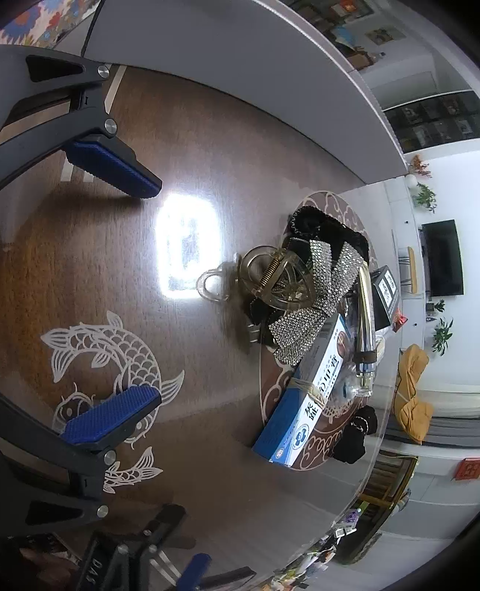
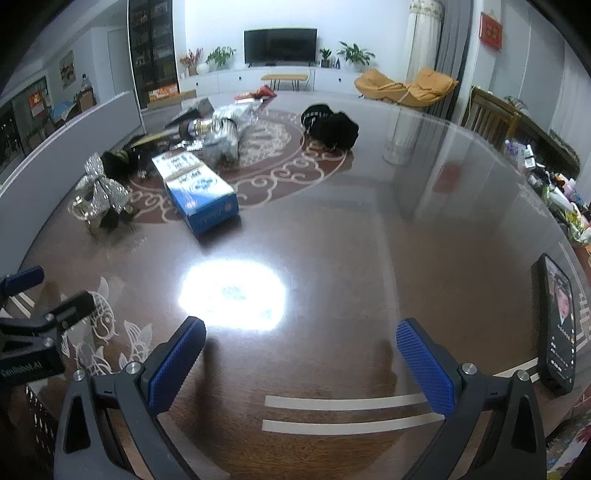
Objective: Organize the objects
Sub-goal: 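Reach both tools toward the items on the table, then grasp the rhinestone bow clip with left tool while right tool grasps the blue-white box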
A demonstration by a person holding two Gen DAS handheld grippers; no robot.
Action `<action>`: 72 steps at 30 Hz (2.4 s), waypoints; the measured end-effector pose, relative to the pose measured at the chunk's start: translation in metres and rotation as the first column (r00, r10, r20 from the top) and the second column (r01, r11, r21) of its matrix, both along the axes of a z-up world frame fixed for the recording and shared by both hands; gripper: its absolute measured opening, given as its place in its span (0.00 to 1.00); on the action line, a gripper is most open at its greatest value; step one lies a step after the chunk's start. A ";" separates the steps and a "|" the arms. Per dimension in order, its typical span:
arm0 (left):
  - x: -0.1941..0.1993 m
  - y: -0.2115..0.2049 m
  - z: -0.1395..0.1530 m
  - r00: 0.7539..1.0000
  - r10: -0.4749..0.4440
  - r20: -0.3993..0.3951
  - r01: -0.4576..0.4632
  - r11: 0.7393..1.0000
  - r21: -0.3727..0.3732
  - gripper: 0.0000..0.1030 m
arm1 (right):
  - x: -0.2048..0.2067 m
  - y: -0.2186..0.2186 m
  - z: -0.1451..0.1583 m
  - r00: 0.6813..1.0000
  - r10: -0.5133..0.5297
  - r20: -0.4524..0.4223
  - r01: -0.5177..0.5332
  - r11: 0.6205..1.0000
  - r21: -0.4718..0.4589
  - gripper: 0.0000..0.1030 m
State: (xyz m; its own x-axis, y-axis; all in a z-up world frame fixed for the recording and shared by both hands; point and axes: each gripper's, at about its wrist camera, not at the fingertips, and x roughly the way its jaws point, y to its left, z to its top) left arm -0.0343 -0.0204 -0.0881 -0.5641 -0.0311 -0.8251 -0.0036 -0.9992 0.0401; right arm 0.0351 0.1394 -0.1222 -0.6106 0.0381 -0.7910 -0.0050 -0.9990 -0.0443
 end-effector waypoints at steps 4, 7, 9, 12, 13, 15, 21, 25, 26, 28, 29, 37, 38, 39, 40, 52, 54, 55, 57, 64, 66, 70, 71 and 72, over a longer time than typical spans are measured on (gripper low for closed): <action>-0.004 -0.004 -0.001 1.000 0.000 0.018 -0.001 1.000 0.030 1.00 | -0.003 0.005 -0.005 1.000 -0.004 0.019 0.004 0.999 -0.035 1.00; -0.005 -0.003 -0.001 1.000 -0.007 0.020 0.006 1.000 0.029 1.00 | -0.004 0.006 -0.005 1.000 0.000 0.024 0.001 0.999 -0.037 1.00; -0.006 -0.003 -0.001 1.000 -0.006 0.020 0.006 1.000 0.029 1.00 | -0.008 0.005 -0.005 0.999 0.008 0.035 -0.007 0.999 -0.036 1.00; -0.009 -0.002 -0.002 1.000 -0.002 0.027 0.001 1.000 0.028 1.00 | -0.015 0.005 -0.004 0.998 0.026 0.058 -0.024 0.999 -0.035 1.00; -0.009 -0.002 -0.002 1.000 -0.001 0.030 0.000 1.000 0.028 1.00 | -0.017 0.004 -0.004 0.997 0.034 0.063 -0.032 0.999 -0.034 1.00; -0.011 -0.002 -0.002 0.999 -0.004 0.035 0.003 1.000 0.028 1.00 | -0.022 0.002 -0.004 0.996 0.052 0.069 -0.049 0.998 -0.034 1.00; -0.011 -0.003 -0.002 0.999 -0.012 0.031 0.011 1.000 0.029 1.00 | -0.032 -0.002 -0.004 0.993 0.085 0.077 -0.083 0.996 -0.033 1.00; -0.011 -0.003 -0.002 0.999 -0.014 0.029 0.013 0.999 0.029 1.00 | -0.029 -0.003 -0.005 0.995 0.082 0.055 -0.081 0.996 -0.033 1.00; -0.011 -0.003 -0.002 0.999 -0.014 0.030 0.013 0.999 0.029 1.00 | -0.029 -0.003 -0.005 0.995 0.083 0.050 -0.081 0.996 -0.032 1.00; -0.011 -0.003 -0.003 0.999 -0.014 0.029 0.013 0.999 0.029 1.00 | -0.028 -0.004 -0.005 0.995 0.091 0.040 -0.090 0.995 -0.032 1.00; -0.011 -0.003 -0.003 0.999 -0.014 0.029 0.013 0.999 0.029 1.00 | -0.029 -0.003 -0.005 0.995 0.098 0.036 -0.096 0.995 -0.032 1.00; -0.012 -0.003 -0.003 0.999 -0.015 0.037 0.014 1.000 0.028 1.00 | -0.050 -0.009 -0.005 0.987 0.155 0.040 -0.154 0.988 -0.031 1.00; -0.012 -0.003 -0.003 0.999 -0.014 0.039 0.013 1.000 0.029 1.00 | -0.055 -0.010 -0.005 0.984 0.173 0.043 -0.172 0.985 -0.031 1.00; -0.012 -0.003 -0.003 0.999 -0.014 0.043 0.013 0.999 0.029 1.00 | -0.059 -0.011 -0.005 0.981 0.190 0.045 -0.189 0.982 -0.030 1.00; -0.012 -0.003 -0.003 0.999 -0.013 0.045 0.012 0.999 0.030 1.00 | -0.064 -0.011 -0.005 0.976 0.210 0.050 -0.209 0.977 -0.031 1.00; -0.013 -0.002 -0.003 0.998 0.011 0.061 -0.013 0.999 0.033 1.00 | -0.075 -0.010 -0.007 0.962 0.269 0.035 -0.268 0.963 -0.038 1.00; -0.014 -0.002 -0.003 0.997 0.020 0.069 -0.022 0.999 0.034 1.00 | -0.075 -0.011 -0.007 0.962 0.269 0.035 -0.268 0.963 -0.038 1.00; -0.015 -0.002 -0.003 0.997 0.023 0.073 -0.026 0.999 0.034 1.00 | -0.075 -0.010 -0.007 0.962 0.269 0.035 -0.268 0.963 -0.038 1.00; -0.017 -0.005 -0.002 0.994 0.057 0.097 -0.061 0.997 0.037 1.00 | -0.075 -0.010 -0.007 0.962 0.269 0.035 -0.268 0.963 -0.038 1.00; -0.029 -0.018 0.034 0.992 0.128 -0.011 -0.125 0.983 0.134 1.00 | -0.075 -0.010 -0.007 0.963 0.269 0.035 -0.267 0.963 -0.038 1.00; -0.043 -0.017 0.046 0.990 0.137 -0.039 -0.130 0.979 0.158 1.00 | -0.075 -0.011 -0.007 0.963 0.269 0.035 -0.267 0.963 -0.038 1.00; -0.068 -0.012 0.045 0.985 0.164 -0.049 -0.158 0.981 0.114 1.00 | -0.075 -0.010 -0.007 0.963 0.269 0.035 -0.267 0.963 -0.038 1.00; -0.076 -0.011 0.041 0.985 0.168 -0.043 -0.164 0.982 0.096 1.00 | -0.075 -0.010 -0.007 0.963 0.269 0.035 -0.267 0.963 -0.038 1.00; -0.082 -0.011 0.035 0.985 0.170 -0.027 -0.168 0.983 0.071 1.00 | -0.075 -0.011 -0.007 0.963 0.268 0.035 -0.267 0.963 -0.038 1.00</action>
